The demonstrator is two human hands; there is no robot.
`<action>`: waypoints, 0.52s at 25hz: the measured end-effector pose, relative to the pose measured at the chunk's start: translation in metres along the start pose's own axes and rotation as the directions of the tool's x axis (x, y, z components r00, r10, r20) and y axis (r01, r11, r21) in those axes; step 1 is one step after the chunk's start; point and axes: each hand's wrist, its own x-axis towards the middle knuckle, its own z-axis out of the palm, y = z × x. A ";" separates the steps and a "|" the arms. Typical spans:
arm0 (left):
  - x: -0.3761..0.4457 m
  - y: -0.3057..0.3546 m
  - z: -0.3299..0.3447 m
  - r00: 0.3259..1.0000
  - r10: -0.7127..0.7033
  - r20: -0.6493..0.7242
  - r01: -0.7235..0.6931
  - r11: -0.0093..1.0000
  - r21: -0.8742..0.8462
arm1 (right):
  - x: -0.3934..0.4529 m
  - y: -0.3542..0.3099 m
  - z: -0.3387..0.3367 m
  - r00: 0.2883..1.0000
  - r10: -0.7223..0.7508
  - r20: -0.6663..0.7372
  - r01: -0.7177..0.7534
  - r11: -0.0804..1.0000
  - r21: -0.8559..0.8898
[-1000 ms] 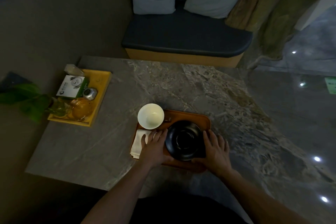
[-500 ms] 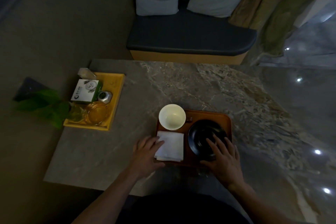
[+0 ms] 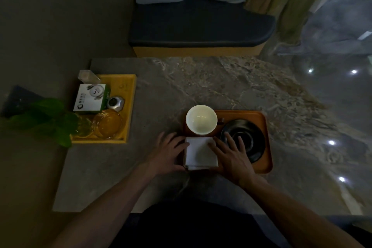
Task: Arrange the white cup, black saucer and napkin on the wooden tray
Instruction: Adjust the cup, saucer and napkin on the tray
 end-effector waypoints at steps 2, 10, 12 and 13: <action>0.004 -0.002 0.000 0.999 0.038 0.008 -0.038 0.999 0.016 | 0.005 -0.002 0.002 1.000 0.018 0.014 -0.018 1.000 0.001; 0.008 0.005 -0.003 0.999 0.033 -0.038 -0.032 0.999 0.023 | 0.014 -0.006 0.004 0.999 0.032 0.030 -0.032 0.999 -0.013; 0.009 0.007 -0.004 0.999 0.021 -0.033 -0.020 1.000 0.018 | 0.015 -0.006 0.002 0.999 0.028 0.025 -0.028 1.000 -0.013; 0.009 0.008 -0.004 0.999 0.015 -0.032 -0.015 1.000 0.018 | 0.015 -0.007 0.001 0.999 0.028 0.023 -0.028 1.000 -0.012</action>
